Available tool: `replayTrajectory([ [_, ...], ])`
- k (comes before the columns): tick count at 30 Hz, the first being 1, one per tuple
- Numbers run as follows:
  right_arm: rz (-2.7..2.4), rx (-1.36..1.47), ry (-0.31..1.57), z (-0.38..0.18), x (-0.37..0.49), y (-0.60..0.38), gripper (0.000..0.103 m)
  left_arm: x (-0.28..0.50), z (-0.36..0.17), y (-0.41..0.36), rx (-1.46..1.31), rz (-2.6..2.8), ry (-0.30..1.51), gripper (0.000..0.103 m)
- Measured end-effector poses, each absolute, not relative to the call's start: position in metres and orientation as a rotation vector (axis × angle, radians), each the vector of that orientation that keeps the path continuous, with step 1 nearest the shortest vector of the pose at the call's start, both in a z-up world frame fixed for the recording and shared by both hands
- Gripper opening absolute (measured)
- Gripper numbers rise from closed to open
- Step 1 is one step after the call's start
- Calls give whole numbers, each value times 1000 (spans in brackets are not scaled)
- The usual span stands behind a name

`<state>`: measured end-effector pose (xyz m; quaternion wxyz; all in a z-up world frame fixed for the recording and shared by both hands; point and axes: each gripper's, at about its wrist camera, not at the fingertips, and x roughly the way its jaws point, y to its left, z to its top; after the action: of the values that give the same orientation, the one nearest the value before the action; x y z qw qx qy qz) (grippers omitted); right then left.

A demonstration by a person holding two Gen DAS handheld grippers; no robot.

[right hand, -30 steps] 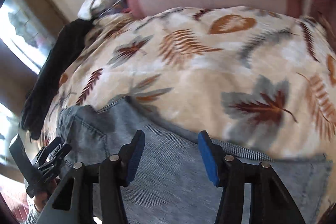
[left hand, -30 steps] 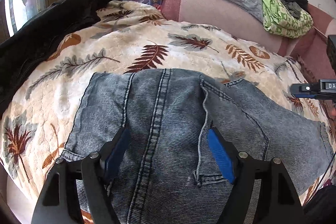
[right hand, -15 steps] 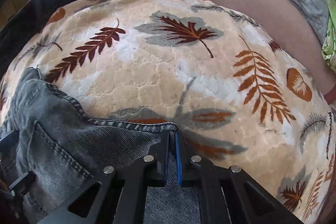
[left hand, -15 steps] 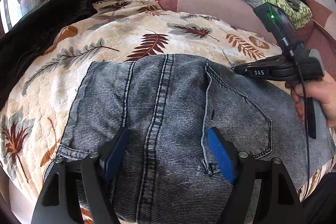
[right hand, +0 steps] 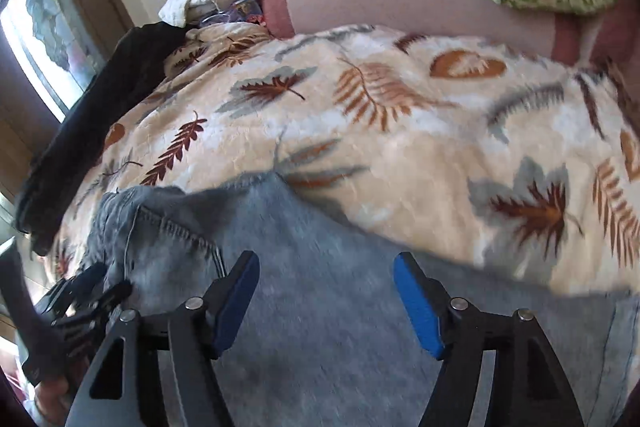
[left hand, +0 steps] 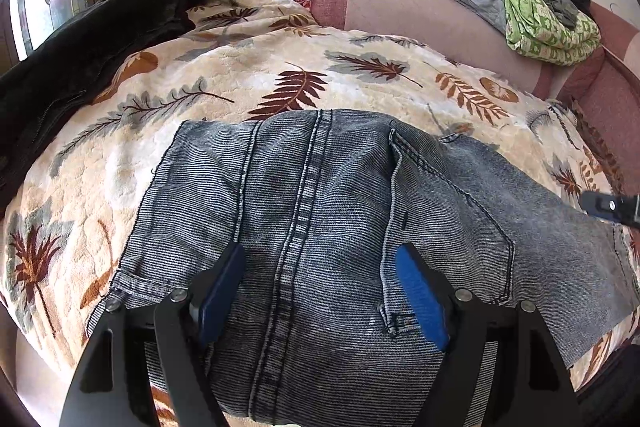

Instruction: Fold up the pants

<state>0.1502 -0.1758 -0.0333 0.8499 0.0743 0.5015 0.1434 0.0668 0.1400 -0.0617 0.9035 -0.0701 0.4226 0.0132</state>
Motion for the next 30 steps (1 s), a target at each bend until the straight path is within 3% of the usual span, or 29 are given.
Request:
replayTrajectory([
  [5,220,413,1157,-97,170,-278,77,63,-55,127,-89,40,819,78],
  [8,259,634,1087,-82,169,-310,77,57,-49,116,-34,49,775,78],
  [13,239,556,1007,-52,144,-325,78,48,-35,116,7,83,692,78],
  [17,25,563,1086,-88,147,-365,82,72,-72,131,-77,75,921,86],
  [25,134,542,990,-39,119,-343,83,57,-44,142,-86,124,759,86],
  [28,50,477,1078,-65,129,-340,89,77,-73,148,-115,134,935,87],
  [30,23,491,1128,-88,138,-347,91,76,-65,147,-103,140,891,88],
])
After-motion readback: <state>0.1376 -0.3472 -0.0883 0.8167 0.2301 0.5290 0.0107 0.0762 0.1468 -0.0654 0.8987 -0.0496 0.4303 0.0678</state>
